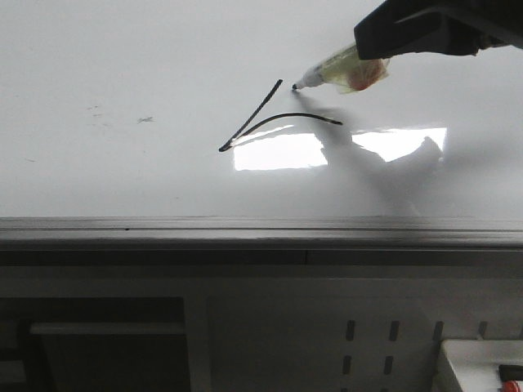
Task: Write number 4 on whiteboard
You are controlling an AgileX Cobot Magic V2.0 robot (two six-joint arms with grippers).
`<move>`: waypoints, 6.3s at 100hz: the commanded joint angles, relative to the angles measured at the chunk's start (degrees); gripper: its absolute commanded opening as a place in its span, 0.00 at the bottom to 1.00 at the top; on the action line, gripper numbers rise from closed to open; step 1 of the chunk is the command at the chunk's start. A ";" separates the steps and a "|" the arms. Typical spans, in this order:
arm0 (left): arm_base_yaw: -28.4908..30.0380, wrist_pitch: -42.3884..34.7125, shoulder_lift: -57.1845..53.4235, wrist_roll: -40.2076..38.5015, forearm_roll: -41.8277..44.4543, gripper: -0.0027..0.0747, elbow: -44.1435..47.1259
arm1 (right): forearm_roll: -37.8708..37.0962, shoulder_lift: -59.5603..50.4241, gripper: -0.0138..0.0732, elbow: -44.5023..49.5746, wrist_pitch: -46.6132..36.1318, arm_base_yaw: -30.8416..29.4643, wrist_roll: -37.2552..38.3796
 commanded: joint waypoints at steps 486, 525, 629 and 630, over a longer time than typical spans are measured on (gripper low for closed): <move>-23.25 26.94 44.33 4.82 37.61 0.01 -44.38 | 14.36 1.16 0.11 -24.92 27.37 28.98 -7.50; -23.25 26.94 44.33 3.75 36.59 0.01 -44.38 | 10.54 -0.11 0.64 -24.92 28.07 28.98 -7.50; -23.25 -16.54 44.95 3.75 -4.62 0.01 -20.57 | 2.93 -27.43 0.09 -15.48 34.71 22.02 -4.57; -23.25 -16.76 45.06 3.75 -4.93 0.01 -20.59 | 2.93 -27.43 0.09 -15.49 34.47 22.02 -4.57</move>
